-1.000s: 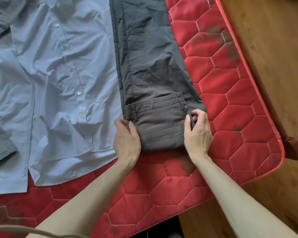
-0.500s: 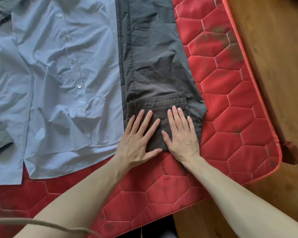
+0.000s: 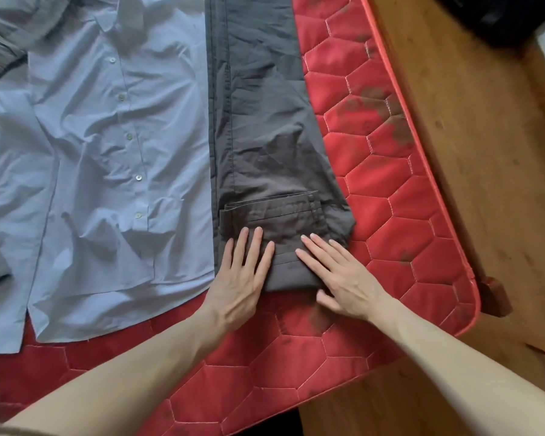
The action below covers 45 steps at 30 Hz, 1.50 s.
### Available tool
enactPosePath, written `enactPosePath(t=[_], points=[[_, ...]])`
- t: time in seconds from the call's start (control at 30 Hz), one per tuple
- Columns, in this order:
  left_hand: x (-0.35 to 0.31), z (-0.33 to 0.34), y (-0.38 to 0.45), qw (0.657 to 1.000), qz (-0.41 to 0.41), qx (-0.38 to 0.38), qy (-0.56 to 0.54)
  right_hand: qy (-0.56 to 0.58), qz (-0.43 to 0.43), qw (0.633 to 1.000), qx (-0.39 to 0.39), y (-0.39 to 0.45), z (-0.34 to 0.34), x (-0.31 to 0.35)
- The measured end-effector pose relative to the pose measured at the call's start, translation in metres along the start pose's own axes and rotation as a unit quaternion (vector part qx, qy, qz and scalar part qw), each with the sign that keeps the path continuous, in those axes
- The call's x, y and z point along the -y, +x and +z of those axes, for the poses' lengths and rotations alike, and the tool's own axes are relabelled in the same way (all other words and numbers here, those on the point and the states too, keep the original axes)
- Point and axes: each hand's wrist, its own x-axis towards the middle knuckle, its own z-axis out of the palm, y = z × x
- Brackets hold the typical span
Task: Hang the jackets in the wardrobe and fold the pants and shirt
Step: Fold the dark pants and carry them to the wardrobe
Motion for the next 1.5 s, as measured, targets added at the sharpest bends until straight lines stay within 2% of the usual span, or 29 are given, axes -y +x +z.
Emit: enactPosePath(t=[0.13,0.3,0.47,0.53,0.6,0.67,0.77,0.83,0.87,0.9,1.0,1.03,1.13,1.2,1.27,1.37,1.5], points=[[0.003,-0.014,-0.002,0.995,-0.009,0.052,-0.08,0.013,0.035,0.999,-0.027,0.001,-0.012,0.017],[0.022,-0.048,-0.014,0.977,0.059,0.142,-0.146,0.104,0.039,0.986,-0.127,-0.021,-0.036,0.033],[0.023,-0.088,-0.044,0.923,0.058,0.22,-0.309,0.189,0.032,0.969,-0.158,-0.051,-0.061,0.053],[0.025,-0.099,-0.054,0.899,0.039,0.249,-0.357,0.269,0.062,0.946,-0.17,-0.061,-0.067,0.061],[0.027,-0.102,-0.056,0.865,0.029,0.275,-0.418,0.385,0.161,0.894,-0.164,-0.067,-0.073,0.066],[0.03,-0.104,-0.05,0.823,-0.008,0.291,-0.488,0.442,0.237,0.85,-0.162,-0.068,-0.071,0.067],[0.037,-0.105,-0.036,0.765,-0.052,0.277,-0.579,0.486,0.299,0.805,-0.165,-0.056,-0.058,0.067],[0.05,-0.102,-0.022,0.749,-0.054,0.237,-0.617,0.488,0.339,0.784,-0.179,-0.043,-0.05,0.068],[0.058,-0.098,-0.016,0.73,-0.072,0.218,-0.644,0.476,0.355,0.781,-0.193,-0.038,-0.046,0.067],[0.066,-0.094,-0.011,0.697,-0.1,0.201,-0.681,0.467,0.37,0.776,-0.205,-0.032,-0.044,0.066],[0.078,-0.076,-0.008,0.572,-0.192,0.161,-0.781,0.447,0.421,0.748,-0.253,-0.016,-0.029,0.056],[0.077,-0.067,-0.008,0.561,-0.215,0.139,-0.787,0.436,0.438,0.741,-0.263,-0.01,-0.025,0.052],[0.065,-0.044,-0.006,0.59,-0.252,0.041,-0.766,0.407,0.467,0.73,-0.289,0.009,-0.016,0.043],[0.057,-0.031,-0.001,0.608,-0.249,-0.009,-0.753,0.377,0.461,0.748,-0.293,0.023,-0.015,0.035],[0.054,-0.022,0.005,0.647,-0.228,-0.047,-0.726,0.365,0.45,0.764,-0.285,0.035,-0.013,0.024],[0.05,-0.017,0.014,0.725,-0.229,-0.103,-0.642,0.33,0.465,0.784,-0.246,0.053,-0.007,0.011],[0.038,-0.01,0.018,0.776,-0.303,-0.139,-0.535,0.24,0.485,0.811,-0.225,0.062,0.0,0.008]])
